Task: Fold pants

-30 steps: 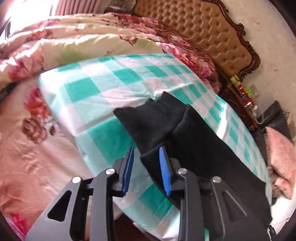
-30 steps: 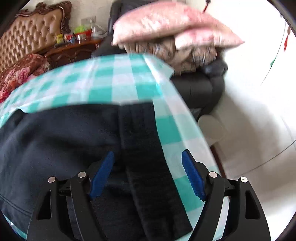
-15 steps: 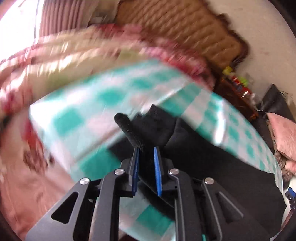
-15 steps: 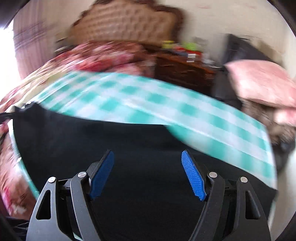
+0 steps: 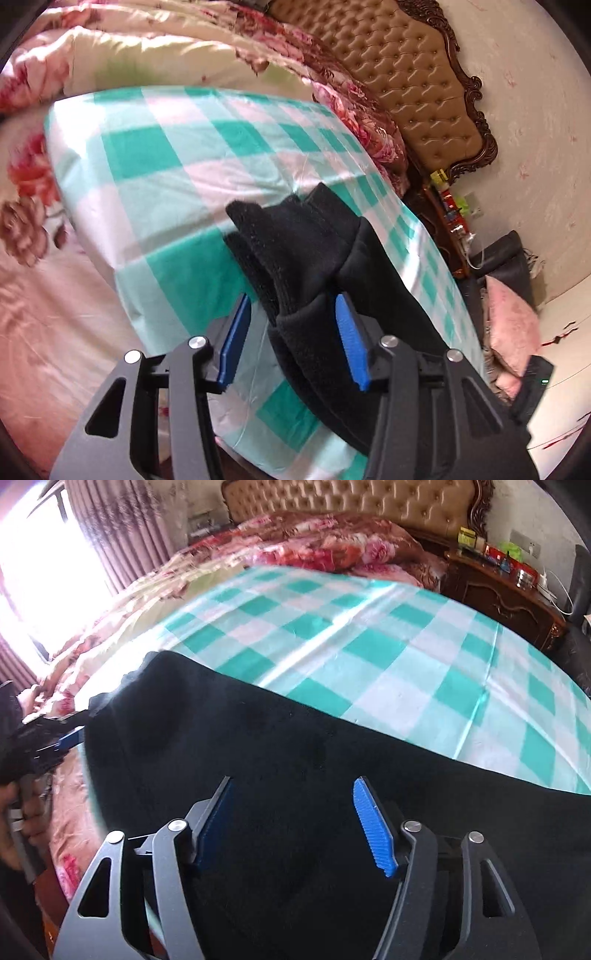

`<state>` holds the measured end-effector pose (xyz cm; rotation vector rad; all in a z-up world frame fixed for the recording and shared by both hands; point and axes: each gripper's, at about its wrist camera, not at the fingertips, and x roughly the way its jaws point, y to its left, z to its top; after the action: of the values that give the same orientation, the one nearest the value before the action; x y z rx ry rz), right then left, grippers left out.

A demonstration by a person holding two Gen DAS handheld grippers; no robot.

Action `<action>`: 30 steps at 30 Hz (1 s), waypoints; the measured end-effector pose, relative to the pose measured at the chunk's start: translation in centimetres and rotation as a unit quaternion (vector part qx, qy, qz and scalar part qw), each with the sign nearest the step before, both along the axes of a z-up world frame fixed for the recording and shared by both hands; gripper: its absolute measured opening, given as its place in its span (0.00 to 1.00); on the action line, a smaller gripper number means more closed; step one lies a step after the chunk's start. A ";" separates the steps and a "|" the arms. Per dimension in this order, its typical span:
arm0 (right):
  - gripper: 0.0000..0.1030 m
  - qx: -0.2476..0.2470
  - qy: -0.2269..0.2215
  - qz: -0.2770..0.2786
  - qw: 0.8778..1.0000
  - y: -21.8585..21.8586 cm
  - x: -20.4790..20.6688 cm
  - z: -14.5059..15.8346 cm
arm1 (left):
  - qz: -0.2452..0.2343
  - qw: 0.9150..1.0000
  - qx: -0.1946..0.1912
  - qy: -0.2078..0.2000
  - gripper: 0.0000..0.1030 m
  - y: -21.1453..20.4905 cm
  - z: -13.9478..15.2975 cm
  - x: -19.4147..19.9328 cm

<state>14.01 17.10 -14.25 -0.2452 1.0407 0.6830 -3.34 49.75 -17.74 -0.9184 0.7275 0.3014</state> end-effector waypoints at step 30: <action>0.63 -0.035 -0.012 0.001 0.999 1.1 0.6 -1.9 | 0.026 0.993 -0.097 -0.054 0.12 4.2 -2.5 2.1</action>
<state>14.58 18.25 -16.19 -0.3147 1.0420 0.6439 -1.25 53.97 -20.22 -1.1307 0.6408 0.2265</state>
